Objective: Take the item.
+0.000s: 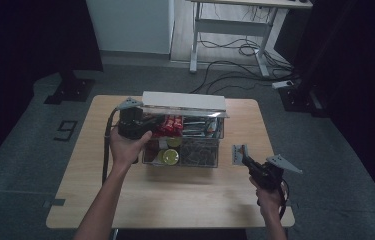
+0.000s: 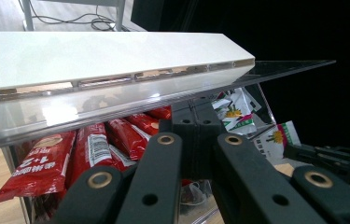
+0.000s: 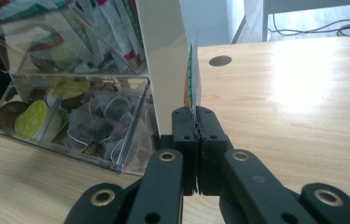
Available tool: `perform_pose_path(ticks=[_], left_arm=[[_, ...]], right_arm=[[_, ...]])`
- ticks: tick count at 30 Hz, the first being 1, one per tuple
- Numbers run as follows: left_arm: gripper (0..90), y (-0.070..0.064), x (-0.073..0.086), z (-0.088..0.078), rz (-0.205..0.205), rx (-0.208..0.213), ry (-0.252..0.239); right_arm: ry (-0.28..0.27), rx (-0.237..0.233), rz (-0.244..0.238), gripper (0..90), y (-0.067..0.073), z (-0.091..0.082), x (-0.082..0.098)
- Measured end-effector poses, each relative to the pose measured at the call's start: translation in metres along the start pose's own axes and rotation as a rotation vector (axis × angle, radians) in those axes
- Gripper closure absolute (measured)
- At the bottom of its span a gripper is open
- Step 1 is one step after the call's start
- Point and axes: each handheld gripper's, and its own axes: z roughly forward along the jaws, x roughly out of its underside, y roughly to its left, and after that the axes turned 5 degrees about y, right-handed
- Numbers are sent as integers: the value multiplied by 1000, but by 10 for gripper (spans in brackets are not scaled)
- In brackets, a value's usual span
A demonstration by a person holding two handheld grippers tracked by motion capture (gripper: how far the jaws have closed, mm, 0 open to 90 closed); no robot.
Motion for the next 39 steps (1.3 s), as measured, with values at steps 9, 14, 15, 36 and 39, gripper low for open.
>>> perform_pose_path(ticks=[9, 14, 15, 36, 39], left_arm=[[900, 0, 1, 0, -3, 1, -2], [900, 0, 1, 0, -3, 1, 0], [900, 0, 1, 1, -3, 1, 0], [900, -1, 4, 4, 1, 3, 11], [900, -1, 4, 5, 1, 3, 12]], right_arm=[[34, 14, 12, 872, -5, 10, 9], [54, 22, 18, 872, -8, 16, 14], [59, 22, 18, 872, -9, 17, 15], [138, 50, 87, 871, -34, 38, 38], [145, 59, 96, 871, -39, 39, 40]])
